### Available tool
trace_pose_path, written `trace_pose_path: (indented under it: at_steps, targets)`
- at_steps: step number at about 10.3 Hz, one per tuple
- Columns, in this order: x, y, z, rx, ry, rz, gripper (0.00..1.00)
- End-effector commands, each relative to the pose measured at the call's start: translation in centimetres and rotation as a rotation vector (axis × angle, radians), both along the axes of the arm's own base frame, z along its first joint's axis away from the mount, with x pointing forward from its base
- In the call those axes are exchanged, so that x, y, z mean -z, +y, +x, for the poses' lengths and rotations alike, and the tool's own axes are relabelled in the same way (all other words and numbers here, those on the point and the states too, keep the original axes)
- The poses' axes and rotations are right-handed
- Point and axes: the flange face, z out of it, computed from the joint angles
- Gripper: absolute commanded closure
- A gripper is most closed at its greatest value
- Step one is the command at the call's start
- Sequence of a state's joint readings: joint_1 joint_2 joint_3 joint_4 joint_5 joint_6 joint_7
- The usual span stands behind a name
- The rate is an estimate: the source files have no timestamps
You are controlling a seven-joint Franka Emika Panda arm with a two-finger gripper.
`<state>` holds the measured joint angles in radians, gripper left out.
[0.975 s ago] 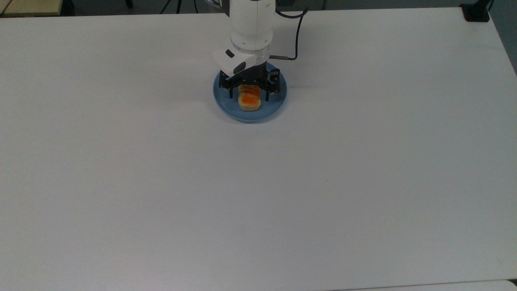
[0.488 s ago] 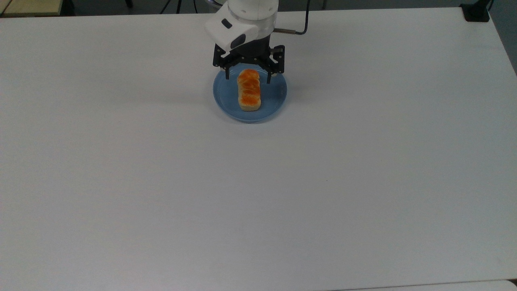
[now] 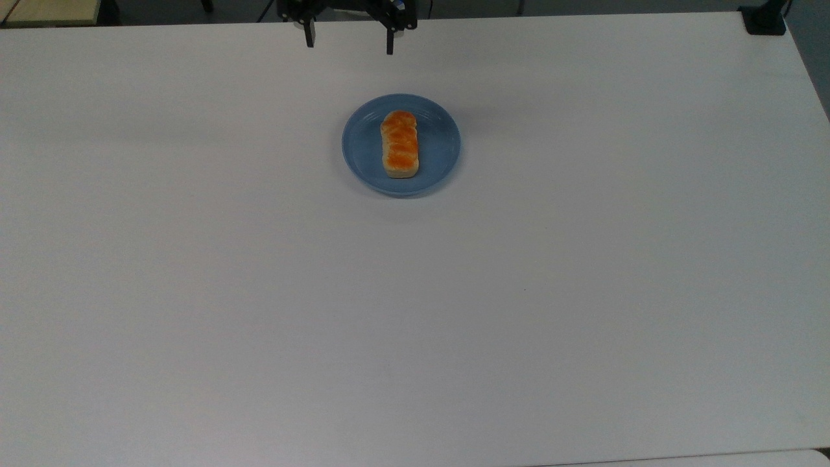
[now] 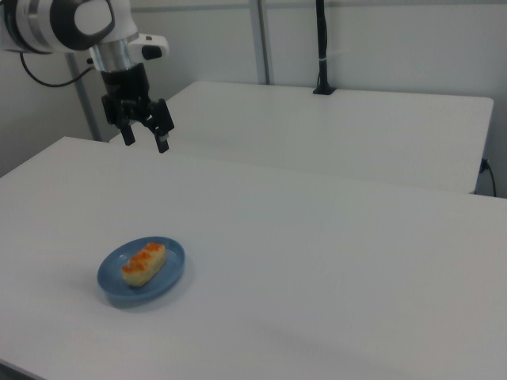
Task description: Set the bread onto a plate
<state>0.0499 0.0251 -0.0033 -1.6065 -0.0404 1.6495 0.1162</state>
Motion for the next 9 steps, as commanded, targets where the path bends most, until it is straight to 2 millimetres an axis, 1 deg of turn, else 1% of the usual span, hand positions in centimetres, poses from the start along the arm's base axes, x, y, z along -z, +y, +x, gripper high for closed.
trace_pose_path:
  at_steps: [1,6,9]
  targets:
    - [-3.57,-2.41,-1.73,-0.058,0.032,0.024,0.0]
    - [-3.82,-2.55,-1.89,-0.052,0.029,0.019,0.0]
    - [-3.91,-2.96,-1.94,-0.053,0.028,0.021,0.0]
